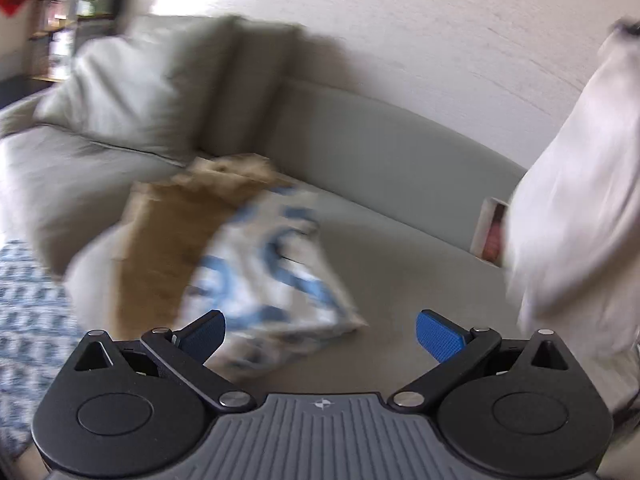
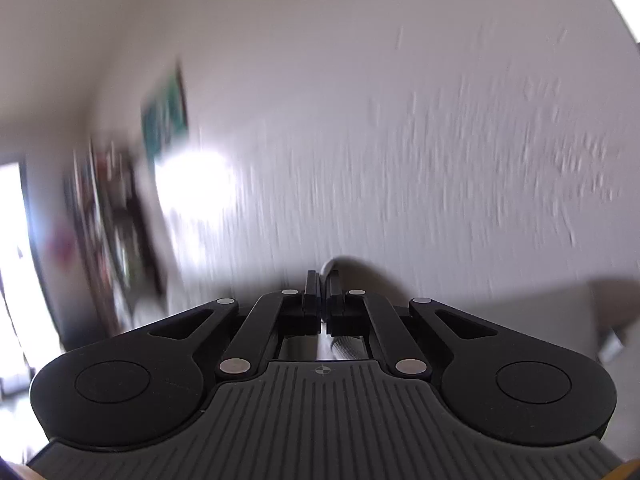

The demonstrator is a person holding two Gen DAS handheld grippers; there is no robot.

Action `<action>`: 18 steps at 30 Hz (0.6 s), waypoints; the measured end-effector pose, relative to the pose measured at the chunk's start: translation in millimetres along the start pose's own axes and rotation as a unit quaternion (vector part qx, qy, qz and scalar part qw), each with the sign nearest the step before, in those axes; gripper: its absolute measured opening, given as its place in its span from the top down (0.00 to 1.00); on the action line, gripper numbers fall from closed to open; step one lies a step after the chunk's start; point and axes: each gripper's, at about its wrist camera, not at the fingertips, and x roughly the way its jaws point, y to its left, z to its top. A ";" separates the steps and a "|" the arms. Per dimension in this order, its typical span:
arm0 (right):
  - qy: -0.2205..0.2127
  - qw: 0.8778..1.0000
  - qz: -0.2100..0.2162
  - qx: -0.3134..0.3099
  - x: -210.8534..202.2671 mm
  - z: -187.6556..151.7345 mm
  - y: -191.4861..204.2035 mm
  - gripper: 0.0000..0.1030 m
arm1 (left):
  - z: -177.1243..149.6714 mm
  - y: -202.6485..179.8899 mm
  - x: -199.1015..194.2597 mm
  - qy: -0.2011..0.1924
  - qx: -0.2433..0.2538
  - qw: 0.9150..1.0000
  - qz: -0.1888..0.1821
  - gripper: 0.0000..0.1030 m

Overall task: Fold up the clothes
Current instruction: 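Lift the white hoodie with the right gripper and drop it on the sofa seat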

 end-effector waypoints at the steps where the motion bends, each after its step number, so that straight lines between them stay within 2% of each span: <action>1: 0.043 0.999 -0.011 -0.005 12.5 -15.1 -5.4 0.98 | -3.4 -10.6 2.8 0.007 0.010 1.000 -0.016 0.01; 2: 0.076 0.997 -0.024 -0.016 22.8 -30.7 -9.4 0.98 | -8.1 -19.6 3.9 0.012 0.022 0.999 -0.030 0.01; 3: 0.114 0.993 -0.010 -0.021 33.1 -49.2 -11.1 0.99 | -12.7 -28.7 5.1 0.017 0.034 0.998 -0.044 0.01; 4: 0.153 0.988 0.018 -0.024 43.5 -69.4 -11.7 0.99 | -17.0 -35.8 6.3 0.022 0.045 0.997 -0.053 0.01; 6: 0.242 0.967 0.076 -0.020 64.7 -110.8 -10.6 0.88 | -25.2 -40.0 6.5 0.027 0.058 0.997 -0.051 0.01; 7: 0.284 0.955 0.090 -0.008 73.8 -131.7 -8.3 0.73 | -28.9 -38.4 6.4 0.029 0.060 0.997 -0.047 0.01; 8: 0.304 0.949 0.080 -0.002 78.1 -148.7 -7.5 0.56 | -32.0 -34.0 6.3 0.029 0.059 0.997 -0.041 0.01; 9: 0.299 0.952 0.065 0.002 78.2 -157.3 -11.6 0.53 | -35.1 -29.2 7.1 0.030 0.055 0.997 -0.035 0.01; 11: 0.275 0.961 0.039 0.011 76.4 -167.2 -24.1 0.53 | -38.3 -15.4 13.5 0.033 0.032 0.999 -0.024 0.01; 13: 0.255 0.966 0.009 0.047 68.7 -166.8 -46.1 0.53 | -40.3 -1.4 22.5 0.036 -0.012 0.999 -0.020 0.01; 15: 0.239 0.967 -0.027 0.079 57.6 -162.2 -70.4 0.53 | -40.1 3.6 37.2 0.060 -0.038 0.997 -0.014 0.01; 18: 0.224 0.963 -0.087 0.122 38.3 -170.6 -107.2 0.53 | -44.9 -8.5 65.1 0.117 -0.010 0.993 -0.005 0.01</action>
